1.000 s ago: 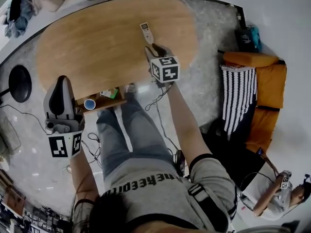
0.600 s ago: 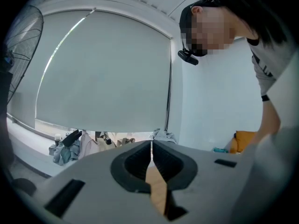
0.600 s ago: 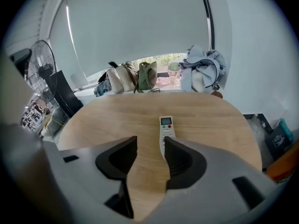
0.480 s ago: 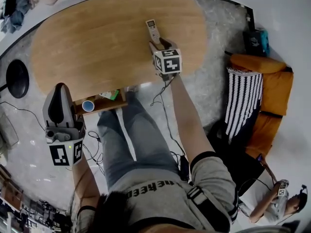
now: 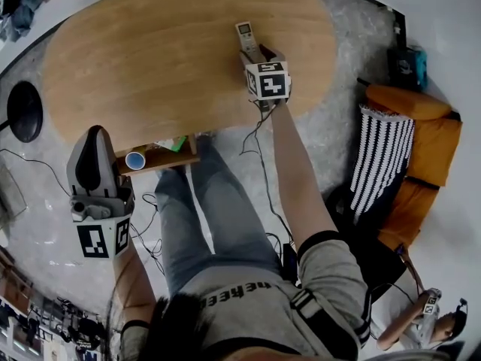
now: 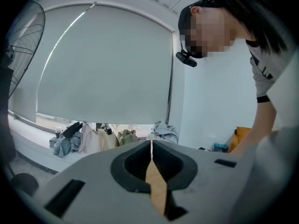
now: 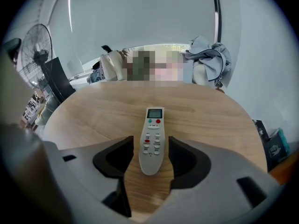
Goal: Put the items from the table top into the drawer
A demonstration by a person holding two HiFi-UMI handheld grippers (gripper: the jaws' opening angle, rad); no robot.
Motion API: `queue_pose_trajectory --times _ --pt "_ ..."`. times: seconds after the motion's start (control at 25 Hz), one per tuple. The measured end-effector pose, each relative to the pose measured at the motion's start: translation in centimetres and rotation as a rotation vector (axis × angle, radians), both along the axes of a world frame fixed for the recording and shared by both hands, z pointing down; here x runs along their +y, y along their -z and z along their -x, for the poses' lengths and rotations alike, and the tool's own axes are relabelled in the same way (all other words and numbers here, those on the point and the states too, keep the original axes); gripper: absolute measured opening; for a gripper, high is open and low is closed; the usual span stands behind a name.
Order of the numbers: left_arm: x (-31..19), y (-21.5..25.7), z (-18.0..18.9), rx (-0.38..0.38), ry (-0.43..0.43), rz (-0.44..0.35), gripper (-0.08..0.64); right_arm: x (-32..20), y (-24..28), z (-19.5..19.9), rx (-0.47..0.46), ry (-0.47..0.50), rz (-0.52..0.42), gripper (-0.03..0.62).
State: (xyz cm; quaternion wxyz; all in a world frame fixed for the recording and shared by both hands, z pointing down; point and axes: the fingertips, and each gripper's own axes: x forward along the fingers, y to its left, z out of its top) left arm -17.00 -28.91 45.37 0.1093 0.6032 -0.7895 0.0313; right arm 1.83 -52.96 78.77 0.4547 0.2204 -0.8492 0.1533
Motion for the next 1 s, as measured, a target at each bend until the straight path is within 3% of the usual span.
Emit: queue_pose_trajectory --times 0.28,0.56,1.0 --pt "0.4 -1.7 0.1 0.009 0.008 0.028 0.013 -0.1 -2.0 0.4 0.039 0.018 -0.005 0.23" --pt "1.2 -2.2 0.2 0.015 0.016 0.028 0.013 0.5 -1.8 0.4 0.023 0.009 -0.017 0.196" --pt "4.4 -1.6 0.6 0.01 0.025 -0.001 0.012 5.4 4.8 2.0 -0.231 -0.014 -0.024 0.193"
